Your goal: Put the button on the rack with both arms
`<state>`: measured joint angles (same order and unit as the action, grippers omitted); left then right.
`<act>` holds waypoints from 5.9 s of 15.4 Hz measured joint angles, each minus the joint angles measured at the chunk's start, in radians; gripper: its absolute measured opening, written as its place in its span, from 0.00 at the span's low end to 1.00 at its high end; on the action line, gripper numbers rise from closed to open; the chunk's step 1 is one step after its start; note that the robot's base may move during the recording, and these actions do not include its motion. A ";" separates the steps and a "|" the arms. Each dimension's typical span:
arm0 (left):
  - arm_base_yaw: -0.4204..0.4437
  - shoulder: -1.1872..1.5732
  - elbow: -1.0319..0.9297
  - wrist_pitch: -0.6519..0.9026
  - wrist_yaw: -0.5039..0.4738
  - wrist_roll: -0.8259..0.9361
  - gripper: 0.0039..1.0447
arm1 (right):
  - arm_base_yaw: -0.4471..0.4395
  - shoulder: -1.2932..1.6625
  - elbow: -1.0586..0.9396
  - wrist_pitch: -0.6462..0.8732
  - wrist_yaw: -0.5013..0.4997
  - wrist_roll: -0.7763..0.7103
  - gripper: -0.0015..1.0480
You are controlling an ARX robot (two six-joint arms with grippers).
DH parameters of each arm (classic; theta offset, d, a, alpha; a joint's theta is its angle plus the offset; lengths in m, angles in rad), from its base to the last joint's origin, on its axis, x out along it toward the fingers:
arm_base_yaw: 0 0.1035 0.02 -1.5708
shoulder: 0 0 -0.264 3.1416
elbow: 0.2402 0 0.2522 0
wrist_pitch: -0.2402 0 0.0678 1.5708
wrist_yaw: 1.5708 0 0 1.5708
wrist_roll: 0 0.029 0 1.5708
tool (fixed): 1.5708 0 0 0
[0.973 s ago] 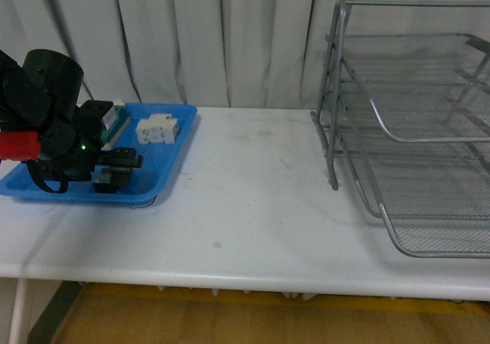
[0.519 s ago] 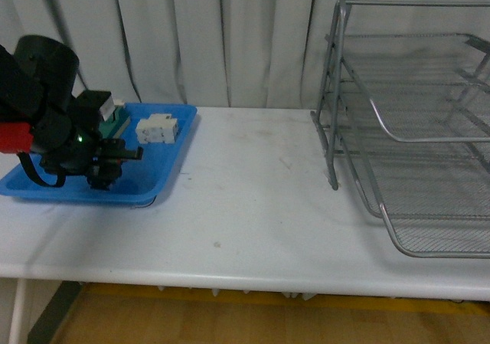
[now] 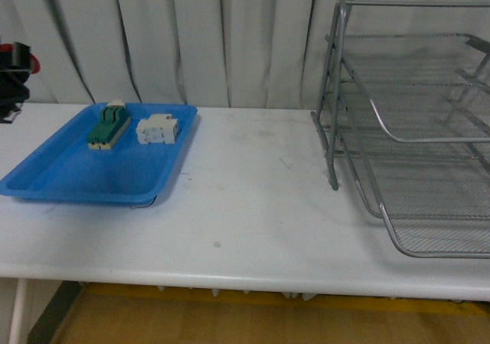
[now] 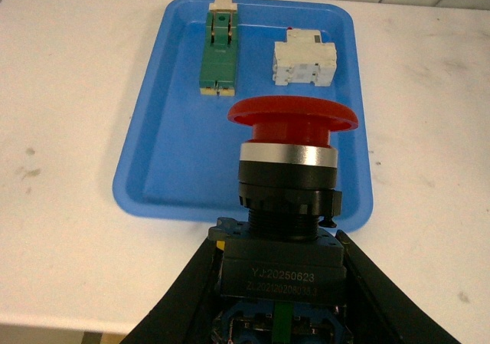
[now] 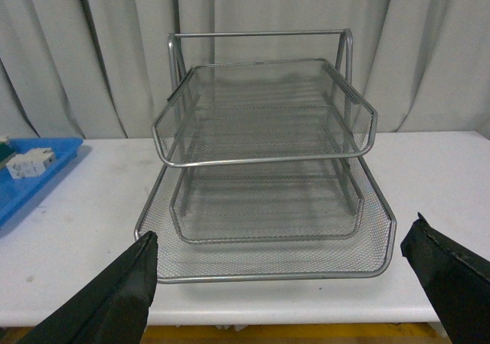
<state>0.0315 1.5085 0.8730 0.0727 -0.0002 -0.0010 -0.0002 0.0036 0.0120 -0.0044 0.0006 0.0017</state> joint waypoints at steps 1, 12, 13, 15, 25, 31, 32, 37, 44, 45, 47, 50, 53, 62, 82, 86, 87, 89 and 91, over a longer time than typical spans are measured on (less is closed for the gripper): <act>0.013 -0.096 -0.091 0.019 -0.003 -0.011 0.34 | 0.000 0.000 0.000 0.000 0.000 0.000 0.94; -0.003 -0.288 -0.362 0.048 -0.019 -0.130 0.34 | 0.000 0.000 0.000 0.001 -0.001 0.000 0.94; -0.010 -0.295 -0.362 0.047 -0.024 -0.132 0.34 | 0.000 0.000 0.000 0.000 -0.001 0.000 0.94; -0.026 -0.300 -0.362 0.039 -0.031 -0.136 0.34 | 0.000 0.000 0.000 0.002 0.000 0.000 0.94; -0.349 -0.143 -0.106 0.024 -0.106 -0.195 0.34 | 0.000 0.000 0.000 0.000 0.001 0.000 0.94; -0.626 -0.029 -0.076 0.034 -0.104 -0.206 0.34 | 0.000 0.000 0.000 0.000 0.001 0.000 0.94; -0.637 0.014 -0.064 0.036 -0.104 -0.205 0.34 | 0.000 0.000 0.000 0.001 0.001 0.000 0.94; -0.679 0.219 0.099 0.006 -0.093 -0.172 0.34 | 0.000 0.000 0.000 0.001 0.001 0.000 0.94; -0.681 0.505 0.419 -0.164 -0.058 -0.096 0.34 | 0.000 0.000 0.000 0.000 0.001 0.000 0.94; -0.682 0.530 0.448 -0.180 -0.060 -0.096 0.34 | 0.000 0.000 0.000 0.001 0.001 0.000 0.94; -0.682 0.585 0.506 -0.230 -0.064 -0.099 0.52 | 0.000 0.000 0.000 0.000 0.001 0.000 0.94; -0.682 0.579 0.530 -0.211 -0.041 -0.136 0.88 | 0.000 0.000 0.000 0.001 0.000 0.000 0.94; -0.675 0.469 0.480 -0.199 -0.021 -0.158 0.94 | 0.000 0.000 0.000 0.001 0.001 0.000 0.94; -0.506 -0.006 -0.050 0.107 -0.059 0.002 0.86 | 0.000 0.000 0.000 0.001 0.000 0.000 0.94; -0.032 -1.214 -0.864 0.226 0.000 0.002 0.01 | 0.000 0.000 0.000 0.000 0.000 0.000 0.94; -0.032 -1.271 -0.864 0.165 0.000 0.002 0.01 | 0.000 0.000 0.000 0.000 0.000 0.000 0.94; -0.032 -1.275 -0.864 0.160 0.000 0.002 0.01 | 0.000 0.000 0.000 0.000 0.000 0.000 0.94; -0.032 -1.287 -0.864 0.153 0.000 0.002 0.01 | 0.000 0.000 0.000 0.000 0.000 0.000 0.94; -0.032 -1.295 -0.864 0.145 0.000 0.002 0.01 | 0.000 0.000 0.000 0.000 0.000 0.000 0.94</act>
<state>-0.0006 0.2131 0.0086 0.2176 -0.0006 0.0006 -0.0002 0.0036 0.0120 -0.0040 0.0006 0.0017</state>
